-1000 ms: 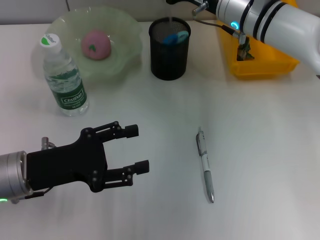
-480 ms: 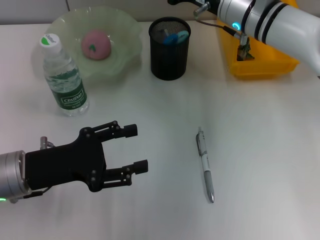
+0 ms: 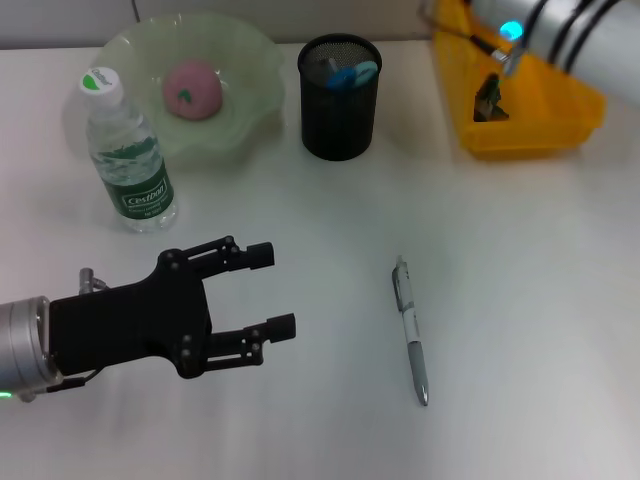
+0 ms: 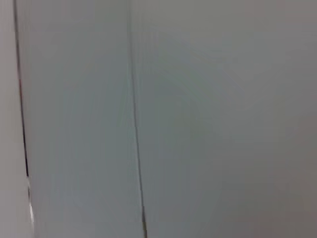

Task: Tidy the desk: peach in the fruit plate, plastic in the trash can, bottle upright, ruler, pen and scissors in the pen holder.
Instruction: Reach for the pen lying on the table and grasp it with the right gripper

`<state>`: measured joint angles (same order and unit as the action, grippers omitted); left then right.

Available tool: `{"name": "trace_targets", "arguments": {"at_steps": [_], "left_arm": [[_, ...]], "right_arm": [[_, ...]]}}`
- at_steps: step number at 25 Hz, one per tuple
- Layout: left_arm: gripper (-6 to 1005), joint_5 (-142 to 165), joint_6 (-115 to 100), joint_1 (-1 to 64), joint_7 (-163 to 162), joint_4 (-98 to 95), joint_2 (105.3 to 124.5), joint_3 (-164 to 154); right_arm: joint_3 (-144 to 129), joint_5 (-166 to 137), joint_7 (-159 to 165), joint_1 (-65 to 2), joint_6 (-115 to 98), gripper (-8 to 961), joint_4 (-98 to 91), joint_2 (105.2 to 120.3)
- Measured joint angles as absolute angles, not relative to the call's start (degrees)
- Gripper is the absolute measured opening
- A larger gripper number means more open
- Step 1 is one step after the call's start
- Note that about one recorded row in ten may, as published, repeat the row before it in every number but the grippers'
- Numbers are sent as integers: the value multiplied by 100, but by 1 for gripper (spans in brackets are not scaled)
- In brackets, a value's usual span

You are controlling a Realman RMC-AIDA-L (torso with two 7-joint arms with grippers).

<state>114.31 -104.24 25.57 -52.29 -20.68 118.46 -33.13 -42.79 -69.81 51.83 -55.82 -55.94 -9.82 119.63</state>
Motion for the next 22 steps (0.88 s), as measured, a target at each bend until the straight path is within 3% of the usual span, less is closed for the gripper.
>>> {"name": "trace_targets", "arguments": {"at_steps": [7,9,10,15,22], "left_arm": [[787,11422,-10404,2559,-5248,-2066,11839,-3313],[787,11416,-10404,2558,-5257,-2067,11837,-3313],[787,11415,-10404,2558,-5266,-2068,11835,-3314],[788,11415,-10391,2557,-5344,-2084,11829,-3313],[788,11336,-10383,2557,-5507,-2171,11826,-3313]], "right_arm": [[-5177,-7016,7785,-4456,-6696,626,-2920,11884],[-5470,-7138,8294,-4161,-7136,624,-3471,11769],[-5618,-7474,8712,-4010,-7622,623,-3901,11625],[-5485,-8791,9225,-3986,-8839,618,-4615,11403],[-5050,-10645,10735,-4208,-9777,611,-5595,11317]]}}
